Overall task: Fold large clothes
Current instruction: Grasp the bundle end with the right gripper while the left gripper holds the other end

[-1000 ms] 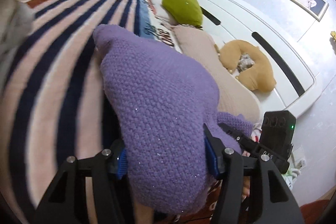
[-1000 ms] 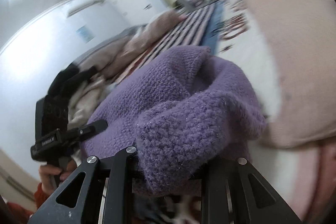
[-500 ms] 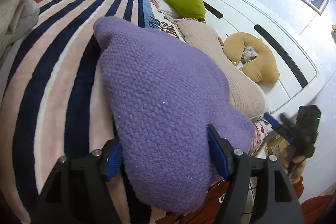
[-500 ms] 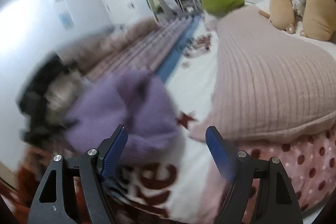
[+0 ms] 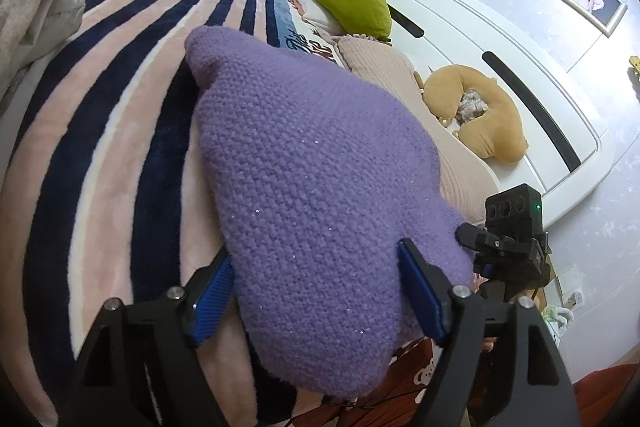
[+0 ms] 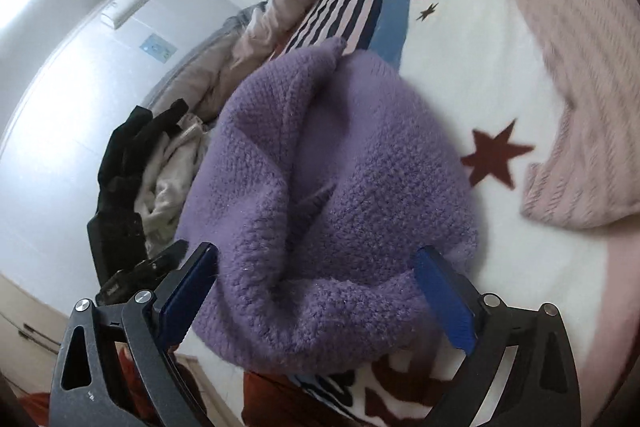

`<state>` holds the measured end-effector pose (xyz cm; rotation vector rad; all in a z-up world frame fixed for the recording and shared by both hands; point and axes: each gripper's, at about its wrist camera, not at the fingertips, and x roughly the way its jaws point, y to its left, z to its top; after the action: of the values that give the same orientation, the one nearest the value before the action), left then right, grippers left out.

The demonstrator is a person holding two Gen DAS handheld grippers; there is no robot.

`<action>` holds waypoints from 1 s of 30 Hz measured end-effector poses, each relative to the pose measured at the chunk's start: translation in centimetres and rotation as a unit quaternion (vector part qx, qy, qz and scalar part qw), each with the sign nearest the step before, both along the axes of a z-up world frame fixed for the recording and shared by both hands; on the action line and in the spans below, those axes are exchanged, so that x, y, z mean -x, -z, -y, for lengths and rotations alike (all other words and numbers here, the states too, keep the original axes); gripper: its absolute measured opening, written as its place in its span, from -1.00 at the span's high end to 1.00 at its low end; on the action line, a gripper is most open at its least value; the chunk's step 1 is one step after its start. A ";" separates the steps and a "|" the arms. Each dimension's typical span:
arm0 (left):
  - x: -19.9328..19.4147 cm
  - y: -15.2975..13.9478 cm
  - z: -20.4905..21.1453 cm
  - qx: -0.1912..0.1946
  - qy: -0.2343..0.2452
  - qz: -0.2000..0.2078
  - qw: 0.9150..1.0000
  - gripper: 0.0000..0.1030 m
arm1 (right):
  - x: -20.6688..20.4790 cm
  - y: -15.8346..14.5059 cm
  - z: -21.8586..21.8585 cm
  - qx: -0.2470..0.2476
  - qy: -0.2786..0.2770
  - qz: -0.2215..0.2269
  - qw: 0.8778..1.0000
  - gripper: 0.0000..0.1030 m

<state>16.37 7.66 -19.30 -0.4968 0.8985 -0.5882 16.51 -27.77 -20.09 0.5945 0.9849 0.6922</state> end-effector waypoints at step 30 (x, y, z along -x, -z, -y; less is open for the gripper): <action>-1.0 -4.5 0.1 -0.023 0.013 0.028 0.999 -0.16 | -1.3 -2.7 -3.2 -0.059 -0.054 0.027 0.996 0.15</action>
<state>17.42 7.55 -14.78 -0.4259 0.8648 -0.6012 17.77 -24.61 -17.44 0.6266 0.9345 0.8628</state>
